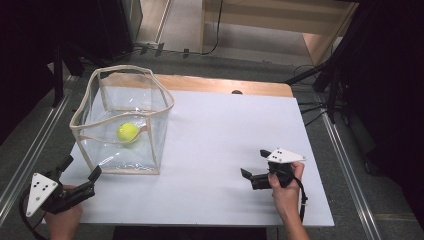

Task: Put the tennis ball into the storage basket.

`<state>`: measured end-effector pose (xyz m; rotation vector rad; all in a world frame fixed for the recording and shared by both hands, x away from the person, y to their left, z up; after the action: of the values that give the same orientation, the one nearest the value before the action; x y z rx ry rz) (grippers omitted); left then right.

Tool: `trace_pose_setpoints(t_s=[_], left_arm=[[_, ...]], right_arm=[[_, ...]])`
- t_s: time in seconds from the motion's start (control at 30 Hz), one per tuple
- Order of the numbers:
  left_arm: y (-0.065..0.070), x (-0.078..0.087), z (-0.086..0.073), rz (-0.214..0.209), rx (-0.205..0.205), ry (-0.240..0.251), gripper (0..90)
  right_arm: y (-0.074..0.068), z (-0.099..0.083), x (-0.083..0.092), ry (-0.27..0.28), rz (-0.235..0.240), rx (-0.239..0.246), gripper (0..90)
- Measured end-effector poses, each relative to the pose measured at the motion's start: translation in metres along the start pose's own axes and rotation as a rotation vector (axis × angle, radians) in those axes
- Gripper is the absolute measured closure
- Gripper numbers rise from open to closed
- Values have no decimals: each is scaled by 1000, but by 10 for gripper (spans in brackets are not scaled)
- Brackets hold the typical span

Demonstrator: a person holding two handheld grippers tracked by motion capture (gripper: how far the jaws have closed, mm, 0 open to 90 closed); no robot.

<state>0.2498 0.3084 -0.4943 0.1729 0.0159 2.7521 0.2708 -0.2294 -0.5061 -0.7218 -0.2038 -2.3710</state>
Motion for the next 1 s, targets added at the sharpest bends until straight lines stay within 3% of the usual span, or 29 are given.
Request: trace_pose_setpoints(t_s=[0.53, 1.0], left_arm=[[1, 0, 0, 5, -10, -3, 98], [1, 0, 0, 6, -9, -3, 98]], right_arm=[[30, -39, 37, 39, -95, -73, 5], [50, -58, 67, 95, -157, -114, 6]])
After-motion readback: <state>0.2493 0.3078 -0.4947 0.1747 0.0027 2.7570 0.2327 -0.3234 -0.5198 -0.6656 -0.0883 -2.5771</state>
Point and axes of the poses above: each handheld gripper's, and its own axes: x roughly backward along the jaws, z roughly out of its top, y roughly to its right, the point moved 4 cm from there along -x, roughly forward along the jaws, and after that the axes turned 3 degrees about x, right-handed, at the moved point
